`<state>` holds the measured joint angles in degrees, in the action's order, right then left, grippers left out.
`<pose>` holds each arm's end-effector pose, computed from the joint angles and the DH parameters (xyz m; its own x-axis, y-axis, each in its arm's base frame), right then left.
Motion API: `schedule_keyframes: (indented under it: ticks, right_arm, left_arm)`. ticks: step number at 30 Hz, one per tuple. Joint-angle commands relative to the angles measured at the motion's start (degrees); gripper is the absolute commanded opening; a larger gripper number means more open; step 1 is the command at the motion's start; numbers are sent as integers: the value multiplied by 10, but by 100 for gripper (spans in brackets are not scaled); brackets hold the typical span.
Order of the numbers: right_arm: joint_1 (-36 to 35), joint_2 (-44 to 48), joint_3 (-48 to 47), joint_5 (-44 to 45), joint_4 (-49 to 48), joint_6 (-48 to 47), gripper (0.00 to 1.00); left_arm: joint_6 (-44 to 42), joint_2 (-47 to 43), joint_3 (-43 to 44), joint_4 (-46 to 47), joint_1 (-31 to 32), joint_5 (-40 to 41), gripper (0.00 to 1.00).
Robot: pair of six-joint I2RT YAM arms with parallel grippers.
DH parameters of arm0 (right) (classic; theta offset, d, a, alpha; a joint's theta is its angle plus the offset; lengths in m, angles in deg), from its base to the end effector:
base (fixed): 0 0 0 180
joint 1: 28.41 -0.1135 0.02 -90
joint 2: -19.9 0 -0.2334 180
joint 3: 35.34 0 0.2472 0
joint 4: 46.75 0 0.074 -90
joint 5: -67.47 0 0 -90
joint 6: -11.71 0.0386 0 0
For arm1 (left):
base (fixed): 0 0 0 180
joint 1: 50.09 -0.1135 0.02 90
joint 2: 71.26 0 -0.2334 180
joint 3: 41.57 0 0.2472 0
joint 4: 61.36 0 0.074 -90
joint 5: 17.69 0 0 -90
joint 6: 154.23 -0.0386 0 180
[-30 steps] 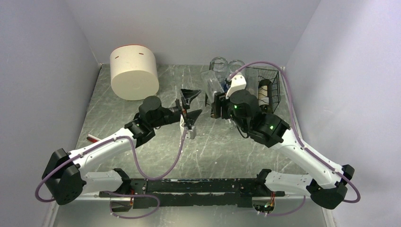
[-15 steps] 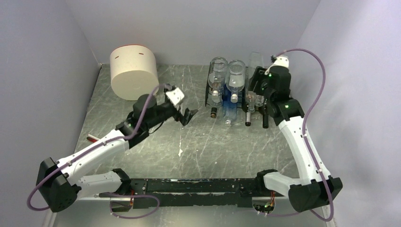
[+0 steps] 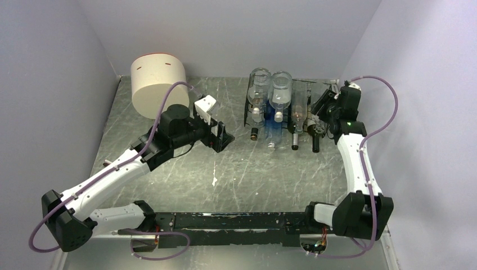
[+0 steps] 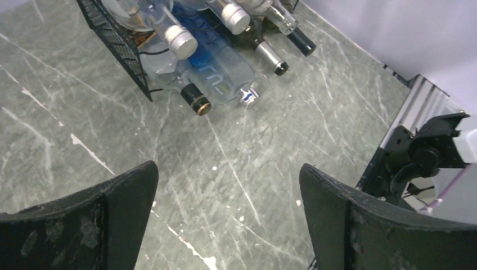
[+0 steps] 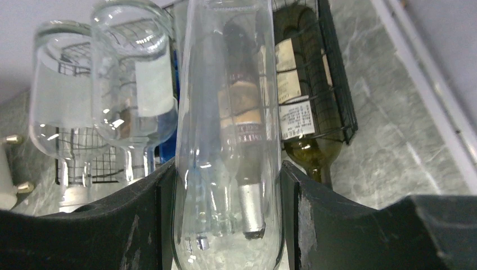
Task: Put the wine bottle on the wine rack
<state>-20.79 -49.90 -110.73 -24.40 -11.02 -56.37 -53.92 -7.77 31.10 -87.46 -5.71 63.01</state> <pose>0.2805 -0.0363 0.3001 -0.4227 0.4330 -0.7962 0.2828 0.8976 0.3380 0.1865 -0.1913 0.3292 -0.3480 0.0934 -0.9328 0.7506 0.6240 -0.2175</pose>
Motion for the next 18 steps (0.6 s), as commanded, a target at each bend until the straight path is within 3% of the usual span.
schedule_keyframes:
  ticks: [1,6,10,18]
  right_arm:
    - [27,-10,-3,-31,-87,10,0]
    - [41,-32,9,-24,-126,-31,0]
    - [47,-58,16,-50,-161,-56,0]
    - [53,-80,36,-88,-247,-87,0]
  left_arm:
    - [39,-15,1,-12,-2,-32,99]
    - [124,-20,30,-47,-2,40,99]
    - [113,-25,42,-64,-1,38,99]
    - [47,-68,-15,-4,-1,-44,99]
